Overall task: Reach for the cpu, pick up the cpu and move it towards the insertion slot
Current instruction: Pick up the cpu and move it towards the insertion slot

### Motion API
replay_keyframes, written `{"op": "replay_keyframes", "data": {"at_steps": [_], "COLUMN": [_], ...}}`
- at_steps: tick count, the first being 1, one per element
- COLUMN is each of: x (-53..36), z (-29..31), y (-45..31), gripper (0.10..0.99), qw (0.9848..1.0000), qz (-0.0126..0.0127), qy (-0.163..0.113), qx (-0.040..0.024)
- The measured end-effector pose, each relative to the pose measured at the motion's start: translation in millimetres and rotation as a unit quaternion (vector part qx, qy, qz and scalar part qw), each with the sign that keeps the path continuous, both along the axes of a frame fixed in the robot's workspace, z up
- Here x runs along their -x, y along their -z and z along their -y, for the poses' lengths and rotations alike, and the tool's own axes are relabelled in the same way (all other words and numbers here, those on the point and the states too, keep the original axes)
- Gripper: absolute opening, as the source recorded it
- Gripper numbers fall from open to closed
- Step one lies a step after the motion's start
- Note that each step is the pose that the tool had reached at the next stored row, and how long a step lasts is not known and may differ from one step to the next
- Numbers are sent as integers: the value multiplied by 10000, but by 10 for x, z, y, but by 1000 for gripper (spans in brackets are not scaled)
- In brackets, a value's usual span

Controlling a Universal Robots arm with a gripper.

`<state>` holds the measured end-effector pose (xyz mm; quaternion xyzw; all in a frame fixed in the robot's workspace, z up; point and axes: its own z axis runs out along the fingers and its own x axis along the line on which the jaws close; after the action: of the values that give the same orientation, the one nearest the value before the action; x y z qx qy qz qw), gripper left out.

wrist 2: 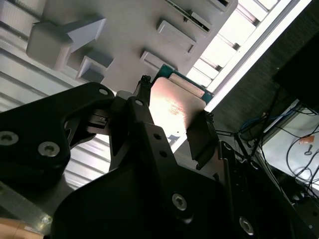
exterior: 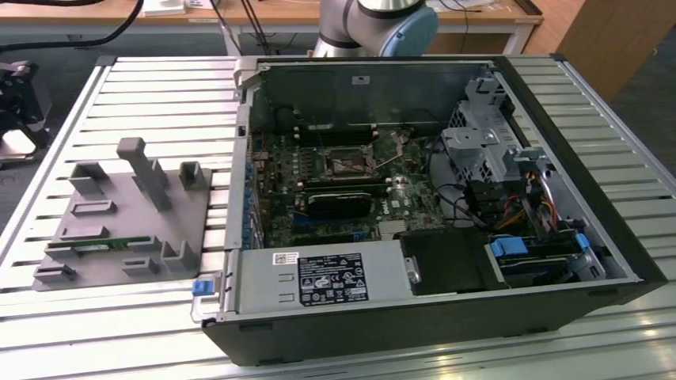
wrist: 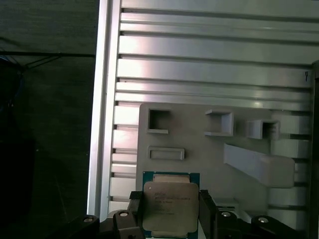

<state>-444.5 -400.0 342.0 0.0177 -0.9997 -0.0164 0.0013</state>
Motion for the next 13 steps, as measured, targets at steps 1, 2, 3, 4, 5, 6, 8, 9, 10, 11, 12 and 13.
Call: {"op": "replay_keyframes", "data": {"at_steps": [1, 2, 3, 4, 5, 6, 8, 9, 10, 11, 12, 13], "x": [0, 0, 0, 0, 0, 0, 0, 0, 0, 1, 1, 0], "z": [-1, -3, -5, -6, -7, -10, -13, -14, -17, -21, -25, -29], "y": [-20, -42, -63, -84, -107, -129, -175, -201, -231, -258, -287, -318], "gripper": [541, 541, 541, 541, 541, 541, 541, 541, 541, 541, 541, 541], "qw": [10000, 10000, 10000, 10000, 10000, 10000, 10000, 10000, 10000, 10000, 10000, 10000], "qz": [0, 0, 0, 0, 0, 0, 0, 0, 0, 0, 0, 0], "qy": [0, 0, 0, 0, 0, 0, 0, 0, 0, 1, 0, 0], "qx": [0, 0, 0, 0, 1, 1, 1, 1, 2, 2, 3, 3]}}
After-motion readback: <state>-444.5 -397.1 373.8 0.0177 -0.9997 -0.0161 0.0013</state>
